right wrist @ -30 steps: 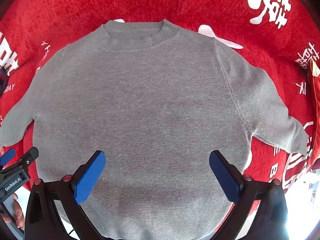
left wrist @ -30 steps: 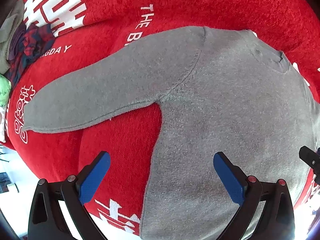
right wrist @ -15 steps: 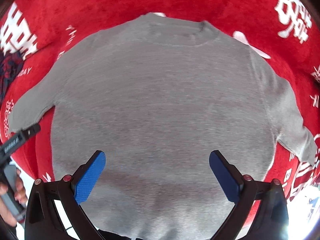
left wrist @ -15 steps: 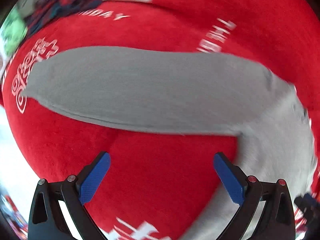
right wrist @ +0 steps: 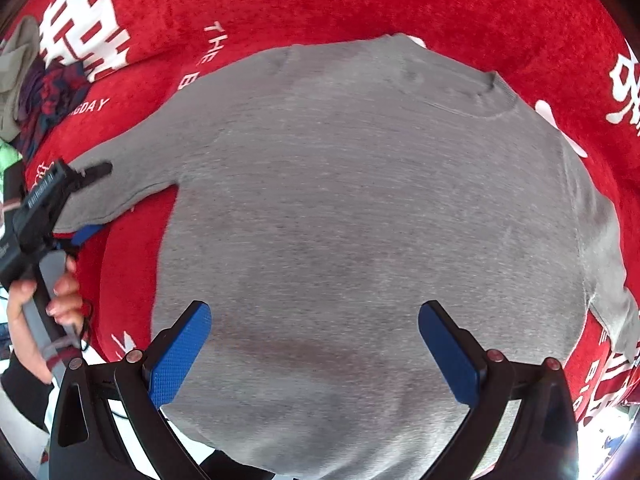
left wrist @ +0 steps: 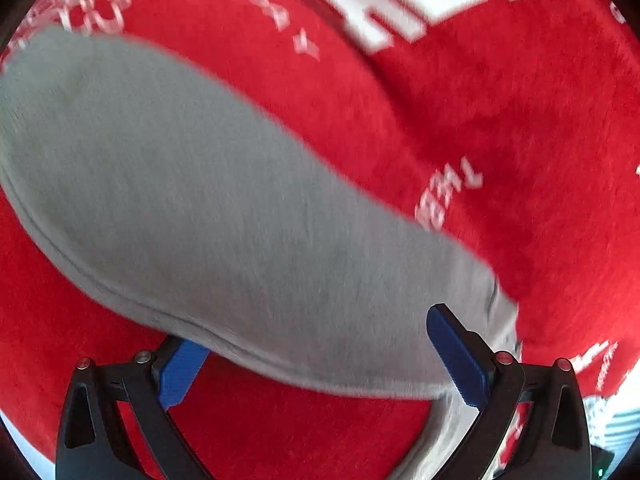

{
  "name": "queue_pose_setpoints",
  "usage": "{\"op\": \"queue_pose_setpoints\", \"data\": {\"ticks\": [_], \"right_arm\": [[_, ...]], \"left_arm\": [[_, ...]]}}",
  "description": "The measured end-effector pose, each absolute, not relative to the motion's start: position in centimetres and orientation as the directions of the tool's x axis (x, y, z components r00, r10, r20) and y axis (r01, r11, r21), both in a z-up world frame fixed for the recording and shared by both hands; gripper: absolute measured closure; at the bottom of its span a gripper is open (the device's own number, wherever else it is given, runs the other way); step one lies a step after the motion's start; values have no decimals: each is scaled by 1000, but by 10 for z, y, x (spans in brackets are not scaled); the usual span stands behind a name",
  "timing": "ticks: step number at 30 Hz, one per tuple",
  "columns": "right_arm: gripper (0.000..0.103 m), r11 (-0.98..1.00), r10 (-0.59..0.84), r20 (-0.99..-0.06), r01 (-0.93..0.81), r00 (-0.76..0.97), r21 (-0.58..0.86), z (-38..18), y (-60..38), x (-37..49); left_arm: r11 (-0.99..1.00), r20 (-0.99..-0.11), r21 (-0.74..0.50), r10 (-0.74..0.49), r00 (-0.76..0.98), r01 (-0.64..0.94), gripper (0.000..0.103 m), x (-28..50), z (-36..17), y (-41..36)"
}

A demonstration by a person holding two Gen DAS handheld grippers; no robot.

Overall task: Fold small clothes
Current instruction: 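Lower the left tool onto a sweater sleeve cuff and close it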

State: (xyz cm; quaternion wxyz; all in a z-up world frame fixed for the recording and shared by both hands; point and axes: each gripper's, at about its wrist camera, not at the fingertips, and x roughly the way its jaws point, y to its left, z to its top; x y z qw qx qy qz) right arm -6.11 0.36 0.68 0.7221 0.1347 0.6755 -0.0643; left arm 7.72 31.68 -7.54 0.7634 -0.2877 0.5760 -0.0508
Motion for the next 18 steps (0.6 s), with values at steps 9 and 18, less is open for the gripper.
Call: {"op": "queue_pose_setpoints", "data": {"ticks": [9, 18], "right_arm": [[0, 952, 102, -992, 281, 77, 119, 5, 18, -63], [0, 928, 123, -987, 339, 104, 151, 11, -2, -86]], "left_arm": [[904, -894, -341, -225, 388, -260, 96, 87, -62, 357], [945, -806, -326, -272, 525, -12, 96, 82, 6, 305]]}}
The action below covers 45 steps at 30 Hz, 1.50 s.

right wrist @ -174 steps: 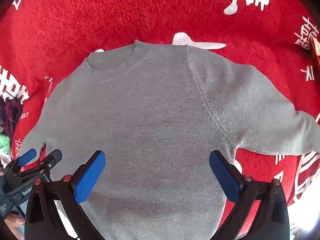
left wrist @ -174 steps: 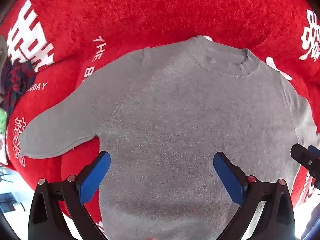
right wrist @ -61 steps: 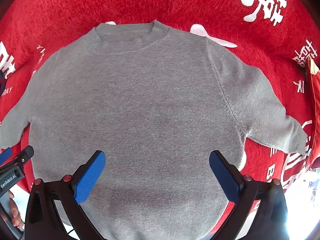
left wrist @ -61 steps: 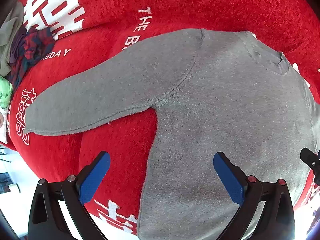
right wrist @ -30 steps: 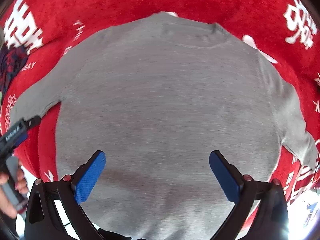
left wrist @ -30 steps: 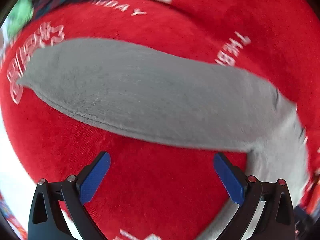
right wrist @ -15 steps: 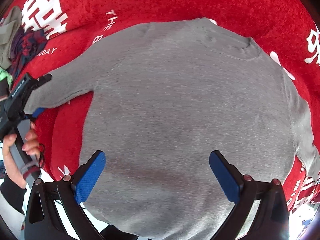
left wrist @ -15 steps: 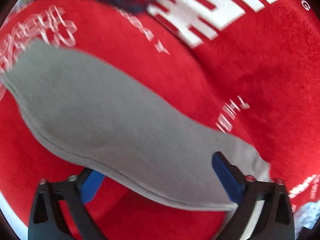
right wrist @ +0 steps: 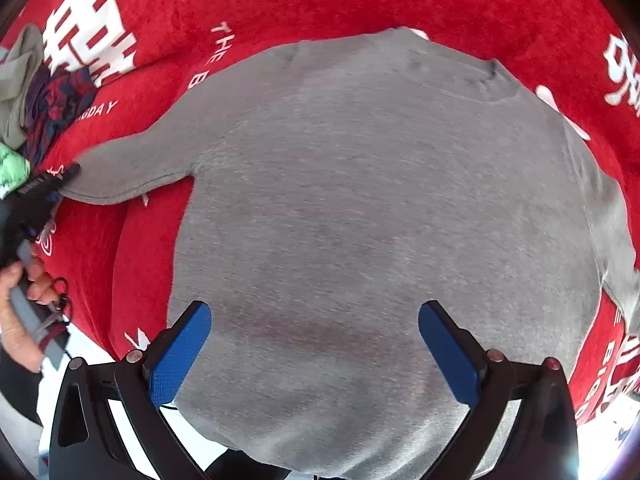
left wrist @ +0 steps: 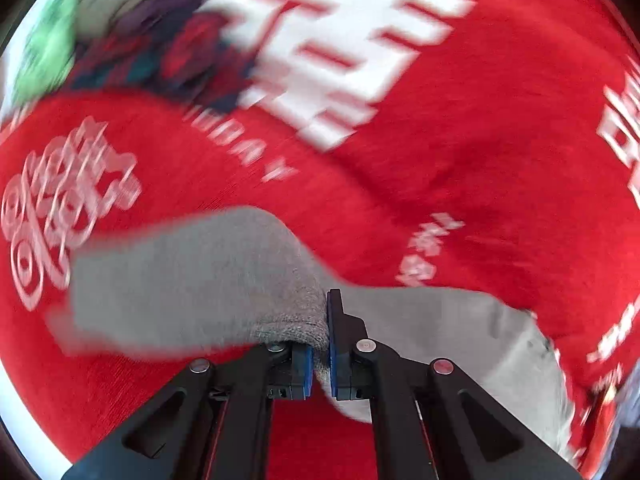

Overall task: Fold small clothes
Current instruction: 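Lower the left tool onto a sweater sleeve cuff and close it, then fold the held sleeve across the sweater body with the left tool, then open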

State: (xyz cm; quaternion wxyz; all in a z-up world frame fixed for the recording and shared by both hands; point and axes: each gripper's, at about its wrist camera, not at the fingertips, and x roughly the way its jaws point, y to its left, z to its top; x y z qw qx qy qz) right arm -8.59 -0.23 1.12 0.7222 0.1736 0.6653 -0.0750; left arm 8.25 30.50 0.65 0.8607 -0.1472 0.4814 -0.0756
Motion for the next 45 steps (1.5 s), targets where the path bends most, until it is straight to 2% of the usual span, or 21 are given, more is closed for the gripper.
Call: {"op": "queue_pose_setpoints", "data": {"ticks": [4, 9, 14, 18, 19, 20, 21, 22, 24, 30, 35, 39, 45], "right_arm": [[0, 902, 139, -982, 392, 127, 178, 16, -31, -98], [0, 876, 119, -980, 449, 159, 179, 23, -84, -114], [0, 834, 84, -982, 527, 170, 163, 24, -141, -139], [0, 790, 79, -986, 594, 150, 153, 11, -183, -163], [0, 780, 78, -986, 608, 145, 151, 8, -190, -168], [0, 773, 78, -987, 616, 142, 150, 5, -192, -171], [0, 764, 80, -987, 627, 137, 150, 1, -197, -176], [0, 757, 83, -988, 636, 131, 148, -2, -200, -179], [0, 754, 83, -989, 641, 125, 144, -4, -205, -184], [0, 816, 59, -983, 559, 172, 147, 9, -191, -158], [0, 934, 23, -961, 336, 275, 119, 32, -145, -105], [0, 999, -35, -952, 34, 303, -26, 25, -77, -54], [0, 918, -196, -917, -264, 347, -296, -7, -7, -21]], "left_arm": [[933, -736, -283, -360, 574, 223, 96, 79, 59, 224], [861, -712, -252, -474, 518, 442, 96, 64, 79, 110], [778, -777, -211, -501, 381, 592, 96, 34, 45, -6], [747, -865, -114, -399, 305, 655, 93, 15, 0, -60], [749, -884, -88, -363, 296, 657, 86, 11, -10, -67], [748, -897, -78, -341, 281, 659, 54, 9, -18, -71], [750, -903, -73, -329, 275, 657, 8, 9, -22, -69], [766, -908, -36, -293, 299, 642, 0, 7, -24, -69], [763, -902, -3, -281, 327, 647, 0, 1, -22, -65], [796, -873, -29, -314, 372, 604, 0, 3, 19, -7], [893, -880, 62, -161, 447, 445, 0, 33, 27, 71], [908, -916, 136, -38, 399, 397, 0, 41, -3, 125], [854, -924, 183, -21, 383, 487, 0, 28, -33, 121]]}}
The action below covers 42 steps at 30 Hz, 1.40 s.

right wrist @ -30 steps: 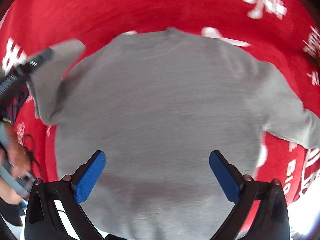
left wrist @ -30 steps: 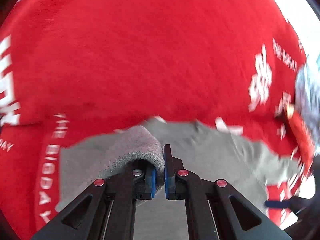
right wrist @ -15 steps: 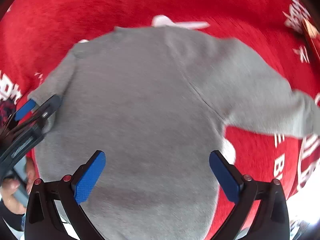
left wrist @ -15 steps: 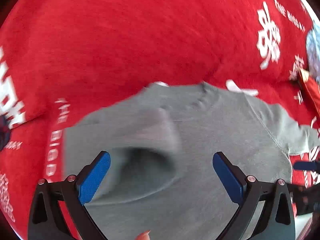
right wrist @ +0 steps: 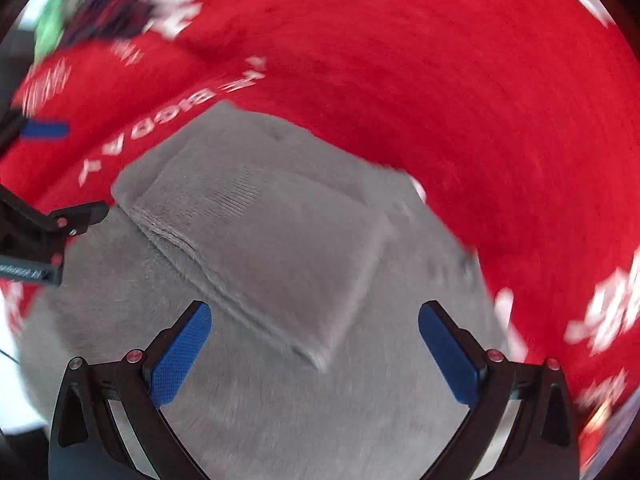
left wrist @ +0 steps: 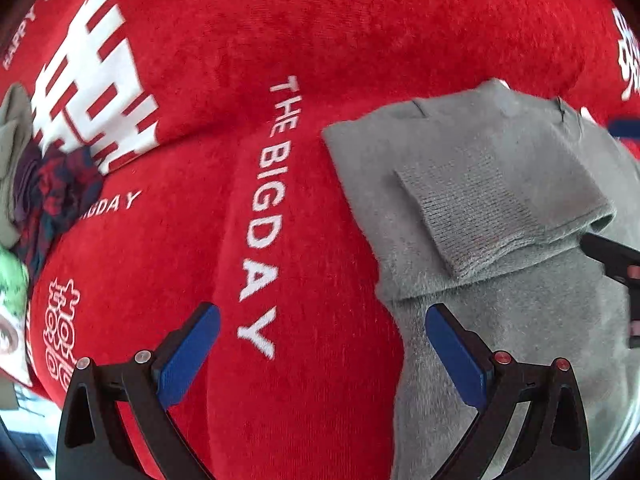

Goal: Fold small clothes

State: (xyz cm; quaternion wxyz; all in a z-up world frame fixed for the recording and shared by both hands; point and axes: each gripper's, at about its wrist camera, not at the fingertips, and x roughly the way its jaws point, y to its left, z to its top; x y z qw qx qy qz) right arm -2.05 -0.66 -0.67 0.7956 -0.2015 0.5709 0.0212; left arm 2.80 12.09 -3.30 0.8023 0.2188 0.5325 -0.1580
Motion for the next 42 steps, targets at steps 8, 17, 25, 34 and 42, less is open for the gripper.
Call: {"op": "queue_pose_setpoints", "data": {"ticks": [8, 17, 25, 34, 42], "right_arm": [[91, 933, -228, -907, -188, 353, -308, -19, -18, 4], [91, 474, 120, -845, 718, 521, 510, -28, -215, -88], [54, 127, 239, -755, 751, 611, 648, -58, -223, -150], [40, 129, 627, -516, 575, 584, 808, -82, -59, -38], [97, 68, 605, -478, 558, 636, 827, -100, -12, 9]], "left_arm": [[939, -919, 149, 17, 393, 309, 0, 48, -42, 135], [964, -934, 76, -21, 357, 256, 0, 52, -47, 146], [966, -947, 32, -52, 316, 255, 0, 60, -27, 171], [950, -961, -141, -198, 191, 277, 0, 125, -35, 169], [960, -943, -88, -166, 288, 265, 0, 133, -16, 182]]}}
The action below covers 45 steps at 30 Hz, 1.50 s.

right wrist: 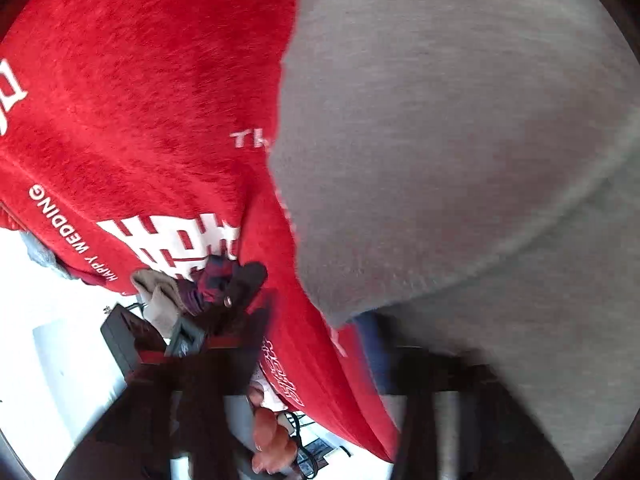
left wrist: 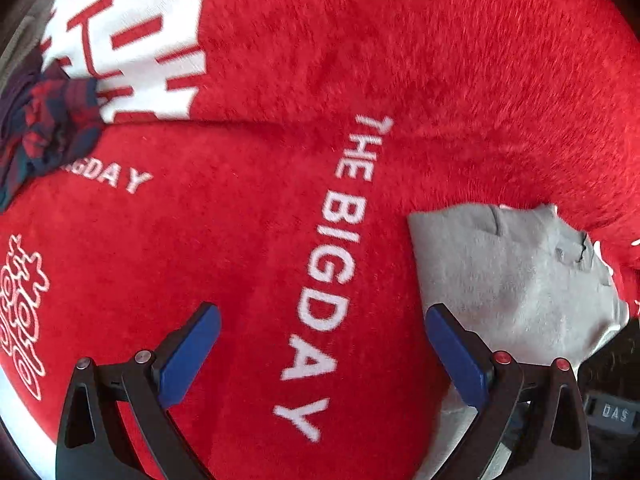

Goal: Fold small clothes

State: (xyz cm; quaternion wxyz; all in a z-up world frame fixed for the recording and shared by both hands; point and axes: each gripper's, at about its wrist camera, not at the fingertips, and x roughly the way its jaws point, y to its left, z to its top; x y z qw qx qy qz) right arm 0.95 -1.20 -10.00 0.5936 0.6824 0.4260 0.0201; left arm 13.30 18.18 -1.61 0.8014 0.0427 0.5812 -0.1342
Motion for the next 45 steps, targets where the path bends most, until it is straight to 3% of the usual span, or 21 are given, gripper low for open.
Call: {"op": "queue_pose_setpoints", "data": {"ticks": [7, 8, 9, 12, 13, 16, 20, 21, 23, 26, 30, 36, 38, 41, 45], "right_arm": [[96, 50, 655, -485, 607, 580, 793, -117, 1, -5], [92, 97, 667, -506, 610, 547, 787, -108, -4, -6], [85, 149, 670, -531, 607, 518, 780, -99, -10, -9], [37, 289, 573, -618, 572, 539, 767, -59, -57, -35], [36, 314, 528, -648, 582, 549, 750, -52, -75, -46], [36, 349, 300, -785, 703, 542, 619, -35, -150, -84], [37, 167, 188, -800, 784, 570, 598, -44, -216, -116], [42, 134, 183, -796, 787, 577, 602, -47, -226, -116], [96, 160, 189, -798, 784, 572, 600, -45, -235, -110], [96, 225, 179, -831, 801, 526, 555, -40, -236, -115], [98, 174, 205, -832, 818, 515, 549, -54, -241, -147], [92, 333, 219, -881, 816, 420, 472, -33, -243, -158], [85, 351, 244, -880, 809, 407, 472, -28, -240, -167], [39, 340, 273, -875, 811, 400, 477, -22, -234, -179], [38, 344, 307, -869, 806, 388, 482, -18, -230, -202]], "left_arm": [[947, -950, -27, -123, 286, 319, 0, 129, -24, 176], [945, -948, -31, -131, 291, 325, 0, 127, -23, 173], [942, -945, -31, -136, 296, 334, 0, 124, -21, 169], [933, -940, -25, -145, 310, 360, 0, 119, -16, 158], [928, -938, -23, -148, 313, 371, 0, 118, -15, 153], [920, -943, -8, -137, 304, 391, 0, 115, -21, 136], [924, -950, -12, -131, 284, 383, 0, 110, -27, 119], [925, -950, -22, -137, 280, 379, 0, 108, -27, 115], [924, -952, 0, -117, 283, 382, 0, 104, -29, 109], [908, -959, 78, -45, 281, 411, 0, 98, -42, 100], [912, -962, 73, -41, 269, 403, 0, 96, -46, 104], [900, -966, 88, -28, 259, 426, 0, 82, -29, 99], [897, -968, 75, -40, 248, 436, 0, 72, -22, 94], [893, -974, 42, -64, 218, 449, 0, 53, -15, 81], [873, -981, 7, -89, 175, 488, 0, 25, -11, 52]]}}
